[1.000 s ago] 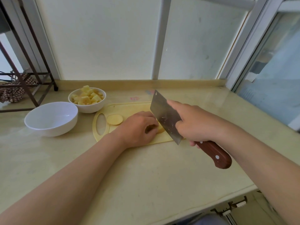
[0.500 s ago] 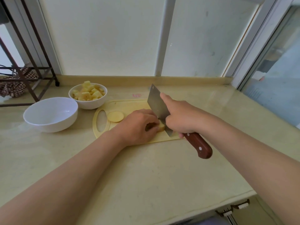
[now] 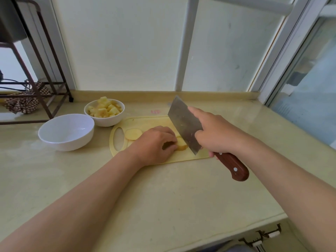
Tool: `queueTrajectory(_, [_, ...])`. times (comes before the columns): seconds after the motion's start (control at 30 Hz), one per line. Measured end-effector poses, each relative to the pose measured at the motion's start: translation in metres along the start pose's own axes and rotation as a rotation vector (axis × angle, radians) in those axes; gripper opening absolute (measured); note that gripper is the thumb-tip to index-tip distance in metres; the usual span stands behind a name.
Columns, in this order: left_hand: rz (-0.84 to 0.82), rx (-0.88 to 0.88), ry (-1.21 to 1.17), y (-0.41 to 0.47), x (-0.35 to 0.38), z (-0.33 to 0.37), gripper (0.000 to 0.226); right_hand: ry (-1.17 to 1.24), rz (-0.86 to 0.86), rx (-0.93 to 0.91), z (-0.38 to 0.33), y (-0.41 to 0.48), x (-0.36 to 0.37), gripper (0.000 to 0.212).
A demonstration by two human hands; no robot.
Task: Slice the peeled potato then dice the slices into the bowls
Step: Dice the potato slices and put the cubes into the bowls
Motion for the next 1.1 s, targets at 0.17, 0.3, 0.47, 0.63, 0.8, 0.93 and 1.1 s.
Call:
queueTrajectory(0.17, [0.002, -0.002, 0.002, 0.000, 0.001, -0.002, 0.017, 0.007, -0.021, -0.012, -0.002, -0.001, 0.003, 0.091])
queueTrajectory(0.3, [0.004, -0.009, 0.000, 0.001, 0.001, -0.001, 0.016, -0.012, -0.036, -0.012, -0.001, -0.003, 0.002, 0.089])
queueTrajectory(0.47, [0.005, -0.010, 0.002, 0.001, 0.002, -0.003, 0.018, -0.058, -0.090, -0.007, -0.002, -0.017, -0.006, 0.087])
queueTrajectory(0.63, [-0.003, -0.022, -0.017, 0.001, 0.002, -0.004, 0.023, -0.154, -0.170, -0.010, -0.006, -0.031, -0.013, 0.086])
queueTrajectory(0.8, [0.014, -0.001, -0.019, 0.001, 0.002, -0.005, 0.018, -0.182, -0.172, -0.020, -0.012, -0.019, 0.002, 0.087])
queueTrajectory(0.93, [0.022, -0.004, -0.028, 0.002, 0.002, -0.004, 0.019, -0.151, -0.113, -0.038, -0.019, 0.006, 0.017, 0.088])
queueTrajectory(1.1, [0.020, -0.013, -0.021, 0.000, -0.002, -0.003, 0.015, -0.100, -0.106, -0.024, -0.017, 0.012, 0.017, 0.088])
Point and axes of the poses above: each hand's wrist, its own y-axis towards the middle knuckle, its own x-axis out of the palm, z = x × y, the point moved 1 cm from there along y, towards the middle knuckle, and after that the axes turned 6 degrees about z, right-handed, at the moved point
